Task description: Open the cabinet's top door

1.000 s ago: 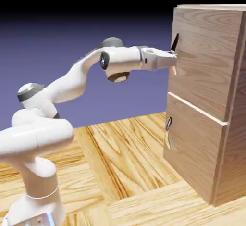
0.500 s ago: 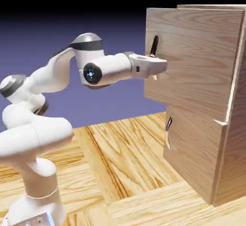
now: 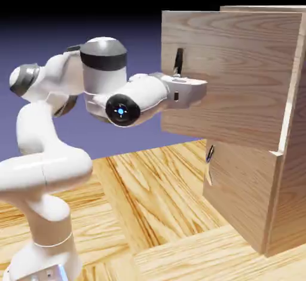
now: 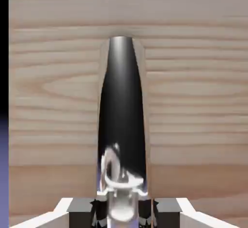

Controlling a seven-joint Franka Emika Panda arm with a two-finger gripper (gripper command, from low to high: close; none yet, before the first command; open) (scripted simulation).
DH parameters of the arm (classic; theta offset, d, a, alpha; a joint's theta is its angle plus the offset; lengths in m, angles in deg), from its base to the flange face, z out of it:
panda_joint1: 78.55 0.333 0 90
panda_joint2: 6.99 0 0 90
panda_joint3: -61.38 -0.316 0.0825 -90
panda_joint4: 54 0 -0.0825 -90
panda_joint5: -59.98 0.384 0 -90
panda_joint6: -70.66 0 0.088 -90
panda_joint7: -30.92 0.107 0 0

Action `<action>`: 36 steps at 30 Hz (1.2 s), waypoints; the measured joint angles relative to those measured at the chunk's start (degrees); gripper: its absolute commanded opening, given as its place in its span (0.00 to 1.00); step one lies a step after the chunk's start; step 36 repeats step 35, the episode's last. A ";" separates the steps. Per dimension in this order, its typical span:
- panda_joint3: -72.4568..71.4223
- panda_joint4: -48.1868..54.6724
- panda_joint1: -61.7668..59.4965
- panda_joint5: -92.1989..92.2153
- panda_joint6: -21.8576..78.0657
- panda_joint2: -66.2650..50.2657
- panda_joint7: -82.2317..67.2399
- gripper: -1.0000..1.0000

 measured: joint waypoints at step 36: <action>-23.79 52.18 -24.26 -58.07 14.36 -72.62 -28.30 0.00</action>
